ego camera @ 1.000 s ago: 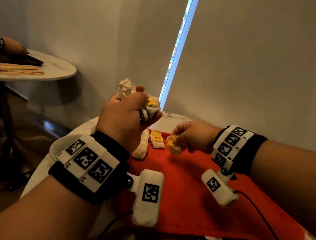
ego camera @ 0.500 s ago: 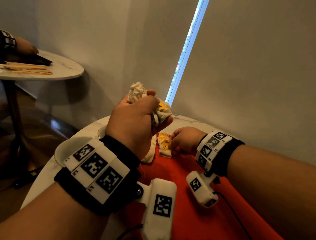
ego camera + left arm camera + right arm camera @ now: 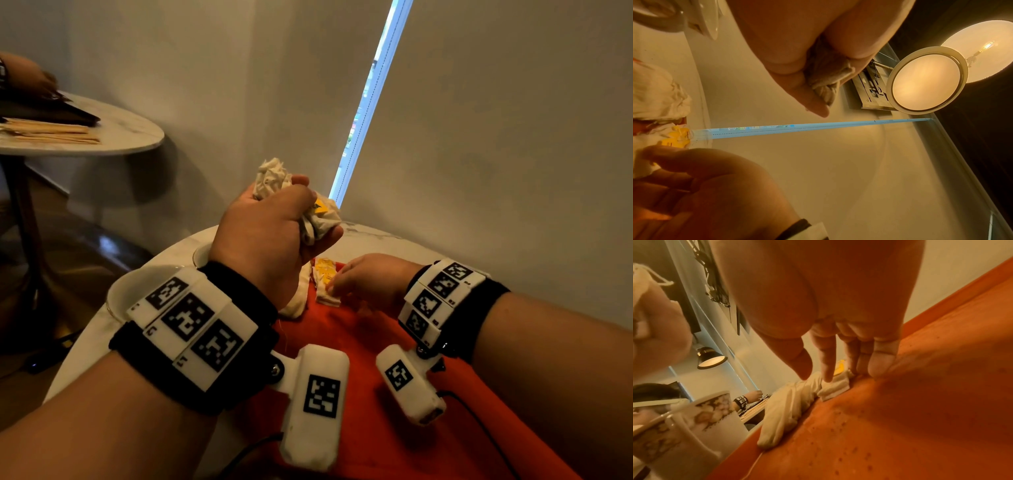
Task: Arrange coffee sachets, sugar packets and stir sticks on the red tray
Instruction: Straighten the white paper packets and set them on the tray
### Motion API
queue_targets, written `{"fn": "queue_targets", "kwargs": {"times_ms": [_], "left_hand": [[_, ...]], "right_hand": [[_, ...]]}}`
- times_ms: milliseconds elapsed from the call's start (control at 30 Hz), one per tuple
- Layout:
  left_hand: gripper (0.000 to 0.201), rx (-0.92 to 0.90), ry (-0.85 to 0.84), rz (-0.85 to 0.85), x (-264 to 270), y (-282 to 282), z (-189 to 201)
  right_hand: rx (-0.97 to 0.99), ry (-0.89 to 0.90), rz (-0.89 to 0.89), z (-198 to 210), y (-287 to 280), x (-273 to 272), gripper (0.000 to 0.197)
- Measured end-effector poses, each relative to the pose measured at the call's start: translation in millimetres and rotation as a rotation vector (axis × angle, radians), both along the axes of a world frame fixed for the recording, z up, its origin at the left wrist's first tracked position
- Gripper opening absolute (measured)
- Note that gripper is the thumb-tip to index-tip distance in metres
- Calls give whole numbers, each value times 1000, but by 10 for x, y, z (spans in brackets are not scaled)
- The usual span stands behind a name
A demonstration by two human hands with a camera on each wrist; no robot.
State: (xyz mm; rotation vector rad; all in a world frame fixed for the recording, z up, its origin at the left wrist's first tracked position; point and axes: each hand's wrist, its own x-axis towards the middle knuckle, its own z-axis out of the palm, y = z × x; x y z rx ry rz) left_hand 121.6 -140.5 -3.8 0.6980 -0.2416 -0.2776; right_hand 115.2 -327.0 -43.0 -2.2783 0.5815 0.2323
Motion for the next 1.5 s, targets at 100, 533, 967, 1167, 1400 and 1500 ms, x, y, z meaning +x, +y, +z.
{"fn": "queue_targets", "kwargs": {"times_ms": [100, 533, 967, 1167, 1400, 1500], "left_hand": [[14, 8, 5, -7, -6, -4, -5], [14, 24, 2, 5, -2, -1, -5], [15, -12, 18, -57, -11, 15, 4], [7, 38, -27, -121, -60, 9, -5], [23, 94, -89, -164, -83, 26, -18], [31, 106, -86, -185, -91, 23, -17]], "right_hand": [[-19, 11, -5, -6, 33, 19, 28], [76, -31, -32, -55, 41, 50, 51], [170, -81, -59, -4, -29, 50, 55], [275, -542, -166, 458, 65, -190, 19], [430, -589, 170, 751, 470, -442, 28], [376, -611, 151, 721, 523, -458, 23]]}}
